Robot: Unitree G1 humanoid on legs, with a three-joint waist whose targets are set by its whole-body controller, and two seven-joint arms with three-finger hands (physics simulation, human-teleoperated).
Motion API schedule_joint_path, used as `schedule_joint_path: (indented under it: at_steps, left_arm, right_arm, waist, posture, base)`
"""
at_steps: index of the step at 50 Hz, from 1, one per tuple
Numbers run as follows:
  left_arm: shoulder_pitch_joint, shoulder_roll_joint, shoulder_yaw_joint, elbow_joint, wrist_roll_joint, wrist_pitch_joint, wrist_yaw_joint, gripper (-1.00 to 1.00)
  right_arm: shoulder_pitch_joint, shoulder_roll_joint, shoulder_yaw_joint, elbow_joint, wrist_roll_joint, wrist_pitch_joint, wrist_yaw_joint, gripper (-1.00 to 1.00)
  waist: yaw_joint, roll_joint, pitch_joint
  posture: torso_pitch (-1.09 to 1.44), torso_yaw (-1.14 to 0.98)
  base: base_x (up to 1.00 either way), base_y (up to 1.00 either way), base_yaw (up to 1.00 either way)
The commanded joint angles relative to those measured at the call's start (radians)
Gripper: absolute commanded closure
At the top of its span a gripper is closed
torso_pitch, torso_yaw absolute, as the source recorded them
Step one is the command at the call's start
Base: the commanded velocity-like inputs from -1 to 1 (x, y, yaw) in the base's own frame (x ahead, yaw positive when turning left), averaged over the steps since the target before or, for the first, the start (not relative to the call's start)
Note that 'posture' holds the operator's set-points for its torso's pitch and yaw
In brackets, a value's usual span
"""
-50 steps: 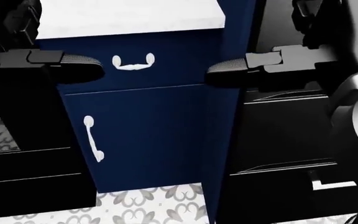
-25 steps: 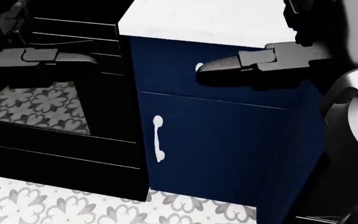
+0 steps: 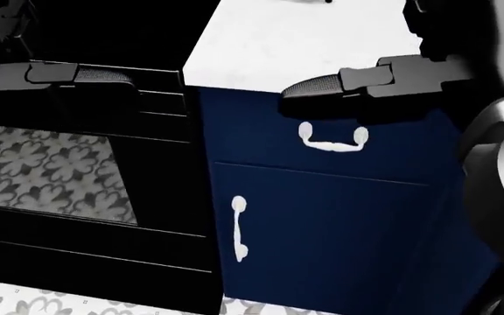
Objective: Push down the lever of the toaster to turn it on.
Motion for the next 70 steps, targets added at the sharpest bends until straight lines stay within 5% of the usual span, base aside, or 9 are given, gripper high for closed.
schedule_joint_path:
  at_steps: [1,4,10,18,34,46,49,67,70]
  left_arm:
    - [-0.026,0.006,0.002,-0.012,-0.002,-0.030,-0.005,-1.00]
    - [-0.021,0.005,-0.001,-0.010,0.001,-0.038,-0.009,-1.00]
    - [-0.024,0.006,-0.001,-0.008,0.002,-0.038,-0.009,-1.00]
    - [-0.026,0.005,-0.001,-0.012,0.003,-0.032,-0.007,-1.00]
    - [-0.027,0.003,0.000,-0.016,0.002,-0.028,-0.006,-1.00]
    - [-0.028,0.001,0.001,-0.020,0.001,-0.025,-0.007,-1.00]
    - [-0.026,0.002,0.000,-0.016,0.003,-0.029,-0.008,-1.00]
    - [-0.029,-0.005,-0.005,-0.025,0.000,-0.020,-0.002,-1.00]
    - [-0.034,-0.007,-0.004,-0.029,-0.002,-0.013,0.001,-1.00]
  right_arm:
    - [-0.019,-0.009,-0.010,-0.008,-0.006,-0.029,-0.006,-1.00]
    - [-0.018,-0.010,-0.008,-0.008,-0.004,-0.031,-0.007,-1.00]
    - [-0.021,-0.013,-0.009,-0.007,0.001,-0.029,-0.010,-1.00]
    - [-0.020,-0.015,-0.009,-0.005,0.003,-0.032,-0.012,-1.00]
    - [-0.016,-0.014,-0.004,-0.006,0.000,-0.036,-0.013,-1.00]
    - [-0.022,-0.013,-0.008,-0.008,0.002,-0.029,-0.015,-1.00]
    - [-0.025,-0.013,-0.010,-0.008,0.005,-0.026,-0.017,-1.00]
    - [-0.024,-0.017,-0.014,-0.004,0.004,-0.031,-0.021,-1.00]
    - [-0.022,-0.016,-0.014,-0.005,0.006,-0.031,-0.024,-1.00]
  waist:
    - [-0.002,0.003,-0.012]
    - [0.008,-0.056,-0.022]
    - [-0.009,-0.050,-0.017]
    - [-0.031,0.084,-0.030]
    - [0.006,-0.073,-0.037]
    - [-0.009,0.001,-0.022]
    - [-0.018,0.072,-0.044]
    - [-0.001,-0.039,-0.014]
    - [-0.004,-0.007,-0.039]
  posture:
    - [0.00,0.00]
    - [0.00,0.00]
    - [0.00,0.00]
    - [0.00,0.00]
    - [0.00,0.00]
    - [0.00,0.00]
    - [0.00,0.00]
    - [0.00,0.00]
    - [0.00,0.00]
  base:
    - [0.26,0.16,0.00]
    - [0.26,0.15,0.00]
    - [0.26,0.15,0.00]
    - [0.26,0.16,0.00]
    - [0.23,0.10,0.00]
    - [0.15,0.11,0.00]
    - [0.17,0.28,0.00]
    - [0.10,0.15,0.00]
    - [0.10,-0.03,0.00]
